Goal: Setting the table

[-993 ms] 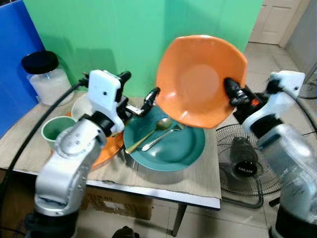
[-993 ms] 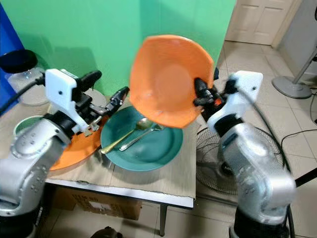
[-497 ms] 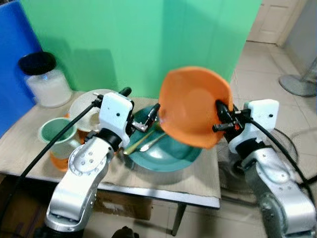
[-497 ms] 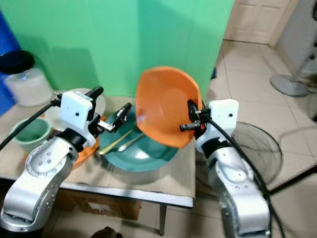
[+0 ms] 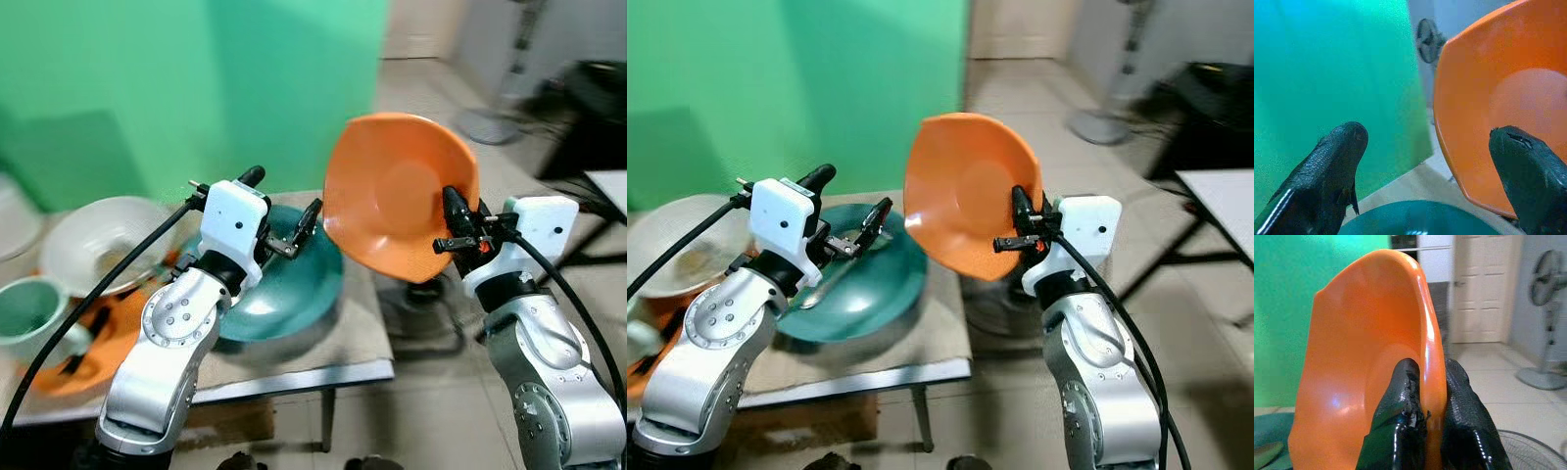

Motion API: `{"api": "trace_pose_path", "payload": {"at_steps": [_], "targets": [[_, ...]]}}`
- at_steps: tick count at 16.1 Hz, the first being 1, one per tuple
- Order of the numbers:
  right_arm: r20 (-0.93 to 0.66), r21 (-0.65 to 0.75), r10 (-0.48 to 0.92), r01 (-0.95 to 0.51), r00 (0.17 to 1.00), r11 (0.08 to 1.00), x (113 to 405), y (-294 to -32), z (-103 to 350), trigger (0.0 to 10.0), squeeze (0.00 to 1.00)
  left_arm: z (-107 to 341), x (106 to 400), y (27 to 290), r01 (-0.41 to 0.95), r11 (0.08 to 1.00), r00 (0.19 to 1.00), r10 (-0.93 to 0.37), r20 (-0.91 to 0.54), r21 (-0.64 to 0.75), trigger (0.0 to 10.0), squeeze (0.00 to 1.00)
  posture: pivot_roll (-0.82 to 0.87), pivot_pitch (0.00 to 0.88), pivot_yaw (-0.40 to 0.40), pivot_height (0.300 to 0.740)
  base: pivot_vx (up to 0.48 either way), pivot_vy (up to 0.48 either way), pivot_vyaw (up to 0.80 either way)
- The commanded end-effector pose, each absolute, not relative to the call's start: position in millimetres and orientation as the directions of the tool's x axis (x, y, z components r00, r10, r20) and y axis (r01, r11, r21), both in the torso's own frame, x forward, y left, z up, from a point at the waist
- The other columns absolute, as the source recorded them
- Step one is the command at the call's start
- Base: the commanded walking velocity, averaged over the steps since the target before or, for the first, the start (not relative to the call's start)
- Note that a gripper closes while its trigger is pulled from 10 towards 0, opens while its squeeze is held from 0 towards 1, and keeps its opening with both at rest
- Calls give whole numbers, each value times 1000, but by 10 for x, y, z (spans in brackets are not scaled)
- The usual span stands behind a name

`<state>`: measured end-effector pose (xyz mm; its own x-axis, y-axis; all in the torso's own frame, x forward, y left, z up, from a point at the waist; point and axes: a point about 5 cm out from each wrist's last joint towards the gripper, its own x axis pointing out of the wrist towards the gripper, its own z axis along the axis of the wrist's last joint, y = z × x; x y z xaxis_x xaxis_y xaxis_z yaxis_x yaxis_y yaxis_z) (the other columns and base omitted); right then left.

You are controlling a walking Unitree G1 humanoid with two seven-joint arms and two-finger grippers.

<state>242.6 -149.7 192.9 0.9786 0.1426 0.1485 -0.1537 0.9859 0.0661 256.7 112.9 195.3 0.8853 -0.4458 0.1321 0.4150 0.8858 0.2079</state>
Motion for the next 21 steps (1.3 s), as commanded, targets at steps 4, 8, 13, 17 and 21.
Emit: {"api": "trace_pose_path", "payload": {"at_steps": [4,8,13,17,21], "targets": [[133,1,126,-127,983,992,2432,-1484,1967,10000,0,1890,2546,1206,360,910,915,-388,116,206,10000,0,103,0,7,740,0,0,-800],[97,-18,146,-145,985,989,2480,-1448,1930,10000,0,1847,2536,1206,351,917,923,-373,95,190,10000,0,107,0,-2,740,0,0,-794],[67,-25,129,-127,989,992,2503,-1448,1907,10000,0,1818,2528,1220,329,928,933,-348,92,174,10000,0,111,0,-2,740,0,0,-800],[57,-30,123,-121,991,992,2519,-1452,1907,10000,0,1819,2537,1222,320,930,935,-341,97,179,10000,0,111,0,-1,740,0,0,-800],[48,-32,100,-98,994,995,2523,-1480,1906,10000,0,1811,2552,1220,312,935,940,-330,92,168,10000,0,101,0,6,740,0,0,-800]]}}
